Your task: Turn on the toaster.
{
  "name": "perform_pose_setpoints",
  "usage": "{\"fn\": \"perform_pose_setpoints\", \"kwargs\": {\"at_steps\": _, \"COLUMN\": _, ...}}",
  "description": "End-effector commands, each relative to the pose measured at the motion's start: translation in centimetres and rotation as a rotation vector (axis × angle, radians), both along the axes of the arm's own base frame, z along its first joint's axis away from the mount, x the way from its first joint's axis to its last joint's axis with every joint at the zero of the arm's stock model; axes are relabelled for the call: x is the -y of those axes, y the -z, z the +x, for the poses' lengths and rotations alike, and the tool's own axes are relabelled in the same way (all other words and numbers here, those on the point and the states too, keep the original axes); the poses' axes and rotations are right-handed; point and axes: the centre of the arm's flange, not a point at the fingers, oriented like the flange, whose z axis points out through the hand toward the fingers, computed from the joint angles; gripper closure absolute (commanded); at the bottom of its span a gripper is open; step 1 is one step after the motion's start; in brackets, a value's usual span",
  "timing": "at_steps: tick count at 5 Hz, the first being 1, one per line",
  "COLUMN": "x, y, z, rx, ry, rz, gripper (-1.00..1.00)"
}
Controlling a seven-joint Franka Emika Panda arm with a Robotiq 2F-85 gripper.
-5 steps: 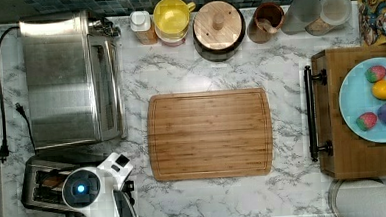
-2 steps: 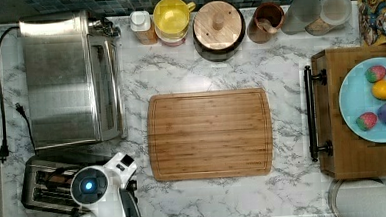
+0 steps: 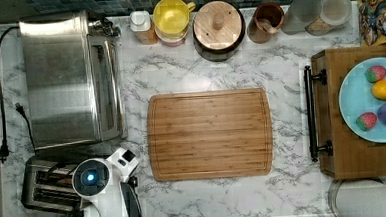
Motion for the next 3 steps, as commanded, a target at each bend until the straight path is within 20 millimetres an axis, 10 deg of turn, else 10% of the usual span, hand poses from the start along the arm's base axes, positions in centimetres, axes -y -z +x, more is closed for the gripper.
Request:
{"fn": "perform_pose_setpoints", "kwargs": {"at_steps": 1, "x": 3.07, "y": 10.33, "z": -6.76, "rx": -0.165, "ry": -0.022, "rz": -0.142, "gripper": 1.0}}
{"fn": "perform_pose_setpoints", "kwargs": {"at_steps": 3, "x": 3.07, "y": 10.34, "z": -6.76, "rx": -0.165, "ry": -0.021, "rz": -0.142, "gripper": 1.0}}
